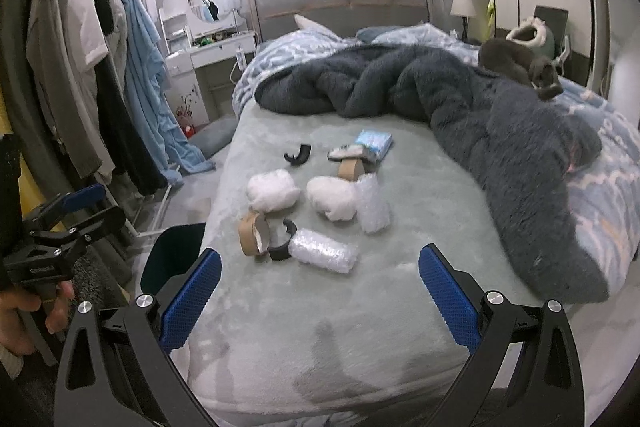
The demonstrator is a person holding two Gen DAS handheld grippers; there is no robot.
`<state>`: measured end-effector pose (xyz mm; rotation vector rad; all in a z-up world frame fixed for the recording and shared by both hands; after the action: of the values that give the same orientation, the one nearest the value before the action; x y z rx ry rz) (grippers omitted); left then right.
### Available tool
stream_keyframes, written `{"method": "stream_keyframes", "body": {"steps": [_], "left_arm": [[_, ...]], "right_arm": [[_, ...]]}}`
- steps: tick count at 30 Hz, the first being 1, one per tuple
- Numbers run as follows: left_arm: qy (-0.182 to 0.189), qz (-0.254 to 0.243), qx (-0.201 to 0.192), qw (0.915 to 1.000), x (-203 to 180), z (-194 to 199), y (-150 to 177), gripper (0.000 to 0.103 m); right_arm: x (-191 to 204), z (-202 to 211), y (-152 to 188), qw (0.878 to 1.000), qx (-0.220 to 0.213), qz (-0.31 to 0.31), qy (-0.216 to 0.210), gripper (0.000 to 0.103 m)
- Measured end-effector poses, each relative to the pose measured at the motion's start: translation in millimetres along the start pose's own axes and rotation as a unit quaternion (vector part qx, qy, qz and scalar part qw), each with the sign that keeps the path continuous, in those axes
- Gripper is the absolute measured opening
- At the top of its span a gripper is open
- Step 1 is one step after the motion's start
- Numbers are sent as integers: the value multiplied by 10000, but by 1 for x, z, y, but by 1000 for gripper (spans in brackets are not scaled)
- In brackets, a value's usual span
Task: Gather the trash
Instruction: 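Grasp the brown cardboard tube with the left tool while the right tool grasps the bubble-wrap roll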
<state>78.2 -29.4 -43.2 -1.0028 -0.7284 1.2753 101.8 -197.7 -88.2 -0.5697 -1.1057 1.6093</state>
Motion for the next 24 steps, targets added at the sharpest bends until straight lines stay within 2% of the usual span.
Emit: {"method": "stream_keyframes", "body": {"steps": [6, 8, 10, 14, 20, 24], "left_arm": [[352, -62, 93, 9993, -9, -20, -4, 98], [492, -8, 167, 9986, -10, -29, -4, 96], [609, 14, 219, 9979, -11, -37, -3, 88], [873, 23, 350, 9956, -16, -52, -2, 87], [1303, -76, 615, 9895, -29, -78, 7, 79], [1432, -98, 816, 9863, -36, -96, 16, 73]], "right_arm": [[-2, -27, 8, 9994, 294, -80, -143, 100], [-2, -40, 11, 9990, 400, -56, -209, 100], [-3, -51, 14, 9985, 497, -30, -245, 100], [-6, -66, 21, 9970, 698, -55, -331, 100], [-14, -86, 28, 9949, 937, -63, -370, 100], [-21, -96, 29, 9937, 1036, -120, -418, 99]]}}
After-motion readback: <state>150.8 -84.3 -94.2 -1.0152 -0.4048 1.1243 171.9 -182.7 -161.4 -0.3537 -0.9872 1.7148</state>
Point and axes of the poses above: each gripper's, at about its wrist camera, not at the fingertips, and z roughly against the way its jaws point, x to its left, y to its underside, the point moved 6 cm from there along -z, roughly the way its jaws point, and after that the axes turned 8 degrees about -x, right-handed, at the moved point
